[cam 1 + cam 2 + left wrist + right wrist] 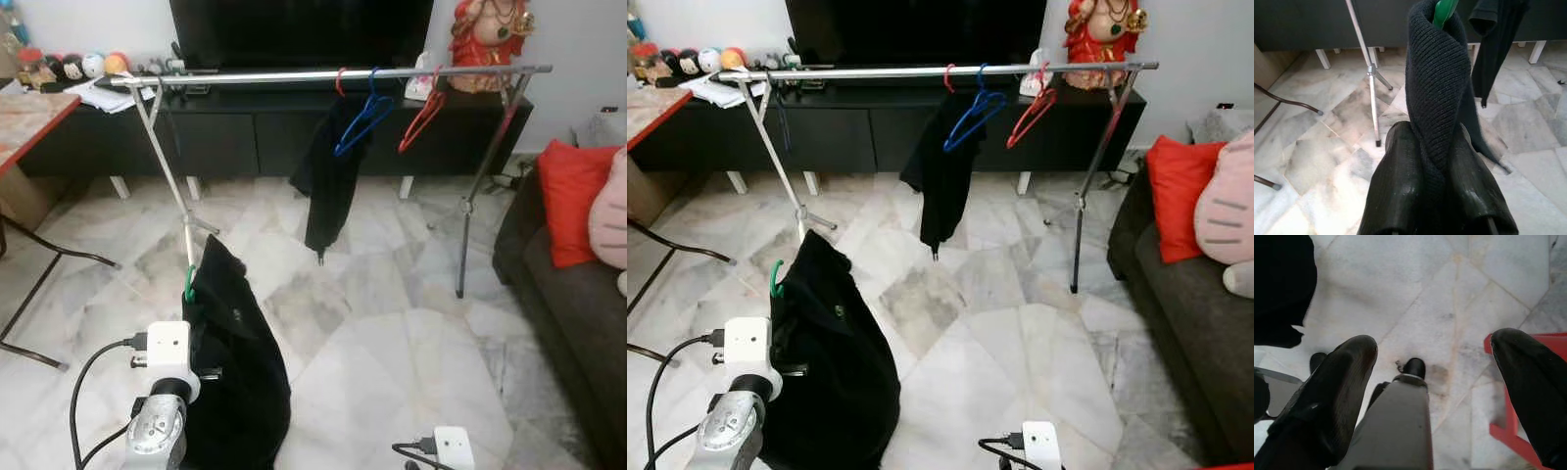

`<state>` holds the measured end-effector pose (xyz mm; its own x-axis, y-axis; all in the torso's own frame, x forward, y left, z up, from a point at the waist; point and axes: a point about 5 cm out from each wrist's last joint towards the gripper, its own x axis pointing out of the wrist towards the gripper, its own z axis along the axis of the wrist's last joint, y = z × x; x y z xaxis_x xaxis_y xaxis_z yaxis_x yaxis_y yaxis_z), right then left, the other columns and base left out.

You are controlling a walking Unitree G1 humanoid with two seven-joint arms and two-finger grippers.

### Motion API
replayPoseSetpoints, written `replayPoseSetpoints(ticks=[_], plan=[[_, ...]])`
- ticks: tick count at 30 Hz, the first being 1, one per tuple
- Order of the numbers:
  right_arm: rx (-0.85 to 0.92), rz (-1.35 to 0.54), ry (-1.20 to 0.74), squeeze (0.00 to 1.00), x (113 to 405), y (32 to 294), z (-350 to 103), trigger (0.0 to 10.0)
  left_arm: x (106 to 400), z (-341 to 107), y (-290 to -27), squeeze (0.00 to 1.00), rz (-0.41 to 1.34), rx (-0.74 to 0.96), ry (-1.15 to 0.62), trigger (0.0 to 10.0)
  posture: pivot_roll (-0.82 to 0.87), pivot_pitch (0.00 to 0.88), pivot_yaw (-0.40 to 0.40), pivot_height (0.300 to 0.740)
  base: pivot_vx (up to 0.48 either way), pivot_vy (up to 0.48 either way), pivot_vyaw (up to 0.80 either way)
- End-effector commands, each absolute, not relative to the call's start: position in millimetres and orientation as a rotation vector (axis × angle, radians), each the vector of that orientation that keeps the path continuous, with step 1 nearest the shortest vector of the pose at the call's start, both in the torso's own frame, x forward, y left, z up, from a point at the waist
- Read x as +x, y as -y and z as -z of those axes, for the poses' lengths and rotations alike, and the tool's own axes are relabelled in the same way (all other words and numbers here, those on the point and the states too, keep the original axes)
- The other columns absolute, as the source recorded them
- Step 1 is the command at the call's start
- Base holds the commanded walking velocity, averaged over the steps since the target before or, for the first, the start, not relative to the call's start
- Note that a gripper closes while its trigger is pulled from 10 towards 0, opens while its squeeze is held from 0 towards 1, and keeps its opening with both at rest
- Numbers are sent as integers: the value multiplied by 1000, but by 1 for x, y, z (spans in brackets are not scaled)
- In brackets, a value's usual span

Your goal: Hang hanger

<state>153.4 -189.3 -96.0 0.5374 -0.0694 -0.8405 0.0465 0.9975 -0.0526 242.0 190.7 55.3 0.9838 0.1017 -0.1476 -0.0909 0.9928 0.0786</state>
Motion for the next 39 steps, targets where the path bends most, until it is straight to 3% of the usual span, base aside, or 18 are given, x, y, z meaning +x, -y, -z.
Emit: replayPoseSetpoints(ticks=[1, 39], plan=[[-19, 79, -1014, 0, 149, 191, 98, 10000, 244, -63, -192, 0, -101, 63, -122, 10000, -26, 0, 18, 740, 0, 371, 0], [-14, 78, -1010, 0, 149, 190, 98, 10000, 243, -65, -193, 0, -94, 65, -123, 10000, -21, 0, 23, 740, 0, 374, 0]])
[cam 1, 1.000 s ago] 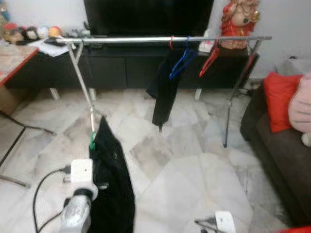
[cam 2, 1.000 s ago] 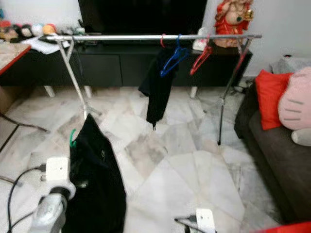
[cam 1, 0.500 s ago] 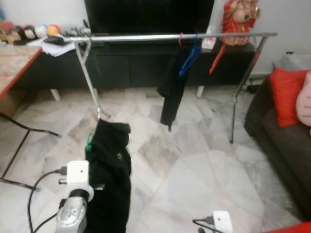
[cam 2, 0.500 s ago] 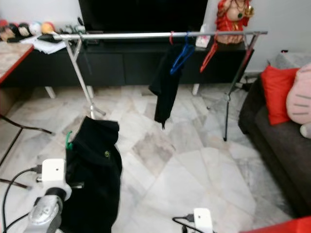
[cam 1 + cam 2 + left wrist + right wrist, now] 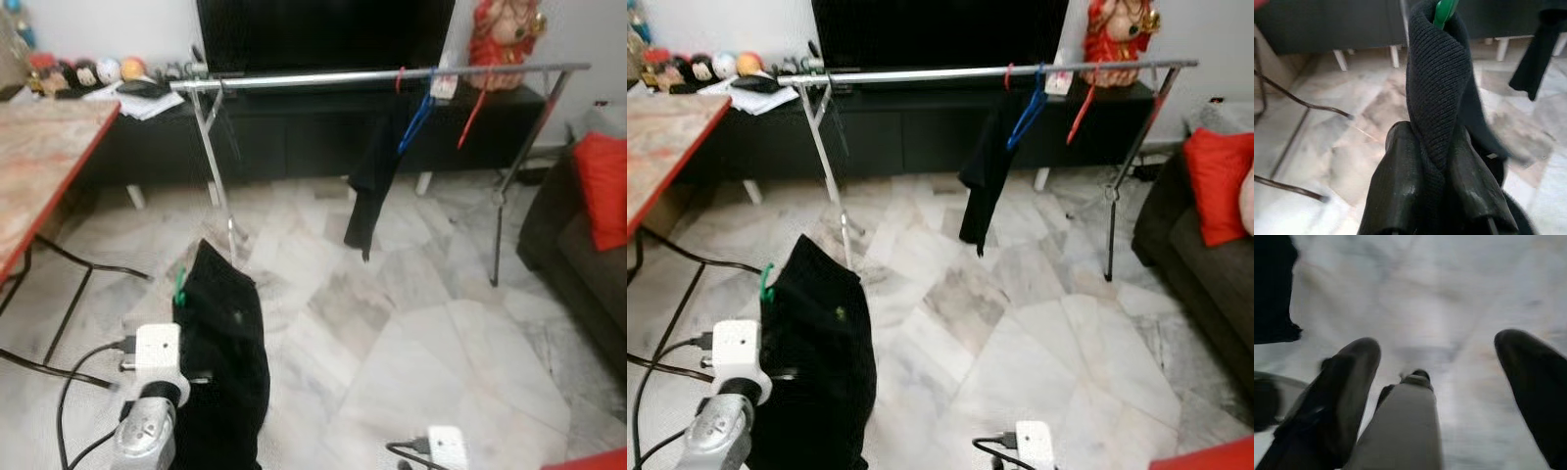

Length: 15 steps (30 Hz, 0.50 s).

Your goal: Hang hanger

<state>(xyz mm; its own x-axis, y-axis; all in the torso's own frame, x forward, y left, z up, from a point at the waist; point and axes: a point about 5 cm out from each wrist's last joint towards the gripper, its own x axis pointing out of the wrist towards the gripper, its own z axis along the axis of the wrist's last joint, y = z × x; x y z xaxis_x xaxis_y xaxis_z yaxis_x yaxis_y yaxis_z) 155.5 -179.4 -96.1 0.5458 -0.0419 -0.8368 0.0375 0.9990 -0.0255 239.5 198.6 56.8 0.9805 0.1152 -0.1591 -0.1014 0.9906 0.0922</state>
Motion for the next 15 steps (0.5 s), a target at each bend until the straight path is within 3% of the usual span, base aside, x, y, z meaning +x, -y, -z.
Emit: replayPoseSetpoints(ticks=[1, 9, 15], plan=[[-15, 75, -1011, 0, 149, 190, 98, 10000, 243, -65, -193, 0, -93, 65, -123, 10000, -21, 0, 23, 740, 0, 375, 0], [-19, 71, -1013, 0, 149, 190, 98, 10000, 243, -65, -192, 0, -85, 66, -128, 10000, -18, 0, 22, 740, 0, 339, 0], [-20, 68, -1014, 0, 149, 190, 98, 10000, 242, -64, -188, 0, -58, 63, -130, 10000, -20, 0, 21, 740, 0, 0, 0]])
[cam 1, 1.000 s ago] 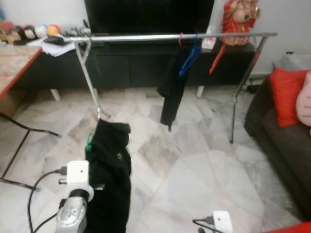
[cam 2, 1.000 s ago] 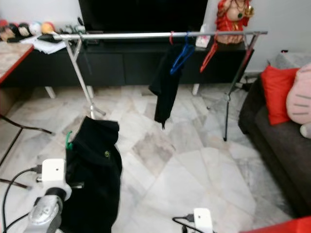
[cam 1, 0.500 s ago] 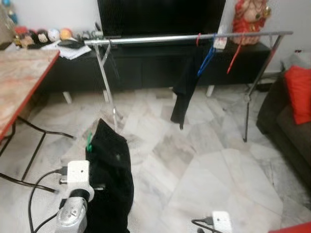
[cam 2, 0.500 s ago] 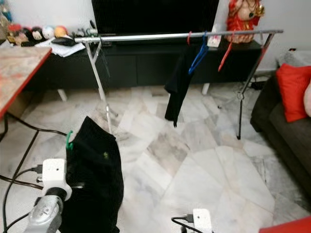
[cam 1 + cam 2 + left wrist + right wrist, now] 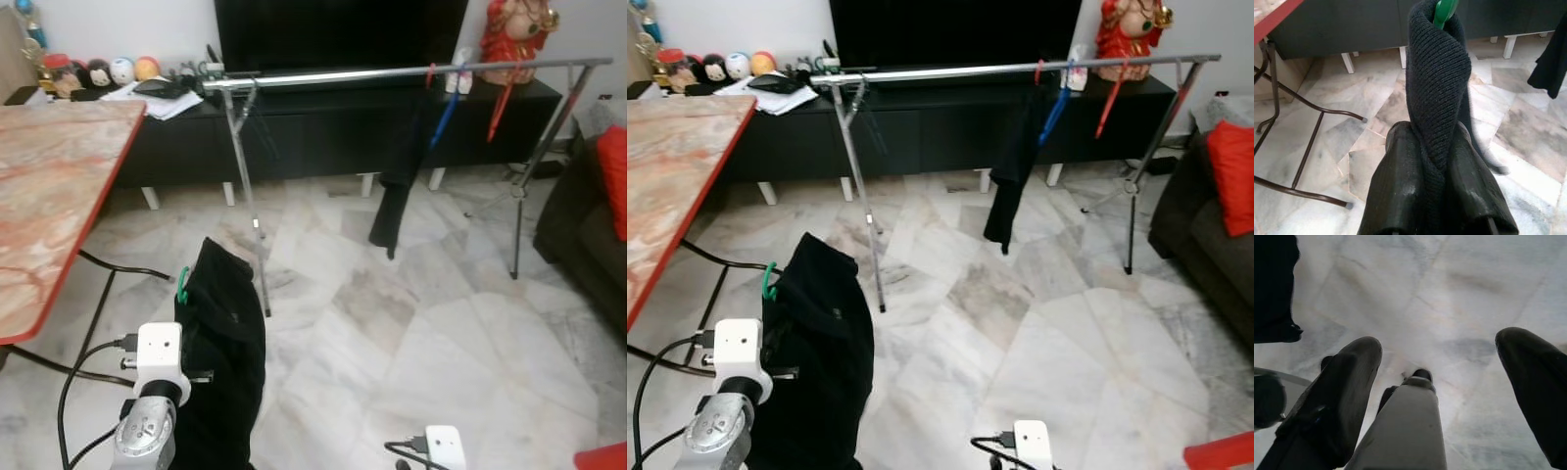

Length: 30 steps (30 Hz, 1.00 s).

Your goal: Hang hanger

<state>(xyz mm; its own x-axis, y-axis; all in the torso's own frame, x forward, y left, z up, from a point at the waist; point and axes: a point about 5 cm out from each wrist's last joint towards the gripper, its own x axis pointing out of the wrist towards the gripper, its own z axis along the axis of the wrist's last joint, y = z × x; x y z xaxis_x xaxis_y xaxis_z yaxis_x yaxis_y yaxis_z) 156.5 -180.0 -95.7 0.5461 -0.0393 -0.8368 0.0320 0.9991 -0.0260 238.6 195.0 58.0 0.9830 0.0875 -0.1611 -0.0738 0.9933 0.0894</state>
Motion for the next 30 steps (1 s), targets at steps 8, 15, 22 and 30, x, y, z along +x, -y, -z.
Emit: replayPoseSetpoints(ticks=[8, 15, 22, 30], plan=[[-22, 66, -1015, 0, 149, 191, 98, 10000, 241, -64, -185, 0, -35, 58, -130, 10000, -19, 0, 19, 740, 0, 0, 0], [-22, 68, -1013, 0, 149, 191, 97, 10000, 240, -65, -184, 0, -25, 53, -129, 10000, -18, 0, 19, 740, 0, 0, 0], [-21, 71, -1009, 0, 149, 191, 97, 10000, 240, -66, -183, 0, -16, 46, -123, 10000, -19, 0, 19, 740, 0, 0, 0], [-21, 72, -1004, 0, 149, 191, 97, 10000, 239, -66, -183, 0, -14, 43, -121, 10000, -18, 0, 18, 740, -128, 0, 0]])
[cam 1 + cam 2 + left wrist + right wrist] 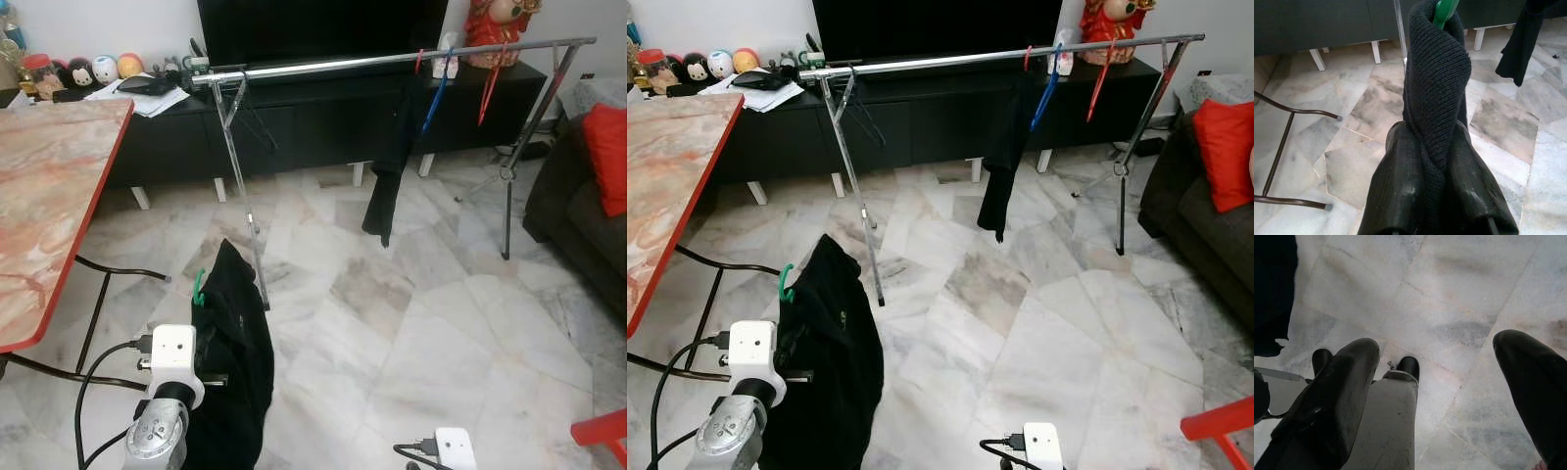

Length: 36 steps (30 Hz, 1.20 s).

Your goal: Hang hanger

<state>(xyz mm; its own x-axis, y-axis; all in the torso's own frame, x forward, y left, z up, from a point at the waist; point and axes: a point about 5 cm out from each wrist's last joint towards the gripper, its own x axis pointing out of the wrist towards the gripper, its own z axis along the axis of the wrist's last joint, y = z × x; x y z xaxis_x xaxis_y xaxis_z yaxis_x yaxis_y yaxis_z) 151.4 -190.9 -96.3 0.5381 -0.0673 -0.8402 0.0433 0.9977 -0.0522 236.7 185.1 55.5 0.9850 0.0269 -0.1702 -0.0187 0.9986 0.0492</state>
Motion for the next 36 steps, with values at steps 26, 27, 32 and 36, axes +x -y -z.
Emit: replayPoseSetpoints(ticks=[26, 27, 32, 36], plan=[[-28, 53, -984, 0, 149, 191, 97, 10000, 238, -70, -182, 0, 5, 35, -120, 10000, -14, 0, 19, 740, -299, 0, 0], [-28, 52, -980, 0, 149, 191, 96, 10000, 239, -71, -181, 0, 13, 35, -119, 10000, -13, 0, 19, 740, -304, 0, 0], [-26, 53, -963, 0, 150, 191, 96, 10000, 241, -74, -179, 0, 40, 30, -115, 10000, -12, 0, 21, 740, -303, 0, 0], [-53, 40, -926, 0, 153, 191, 94, 10000, 245, -78, -175, 0, 74, 41, -117, 10000, -3, 0, 19, 740, -284, 0, 0]])
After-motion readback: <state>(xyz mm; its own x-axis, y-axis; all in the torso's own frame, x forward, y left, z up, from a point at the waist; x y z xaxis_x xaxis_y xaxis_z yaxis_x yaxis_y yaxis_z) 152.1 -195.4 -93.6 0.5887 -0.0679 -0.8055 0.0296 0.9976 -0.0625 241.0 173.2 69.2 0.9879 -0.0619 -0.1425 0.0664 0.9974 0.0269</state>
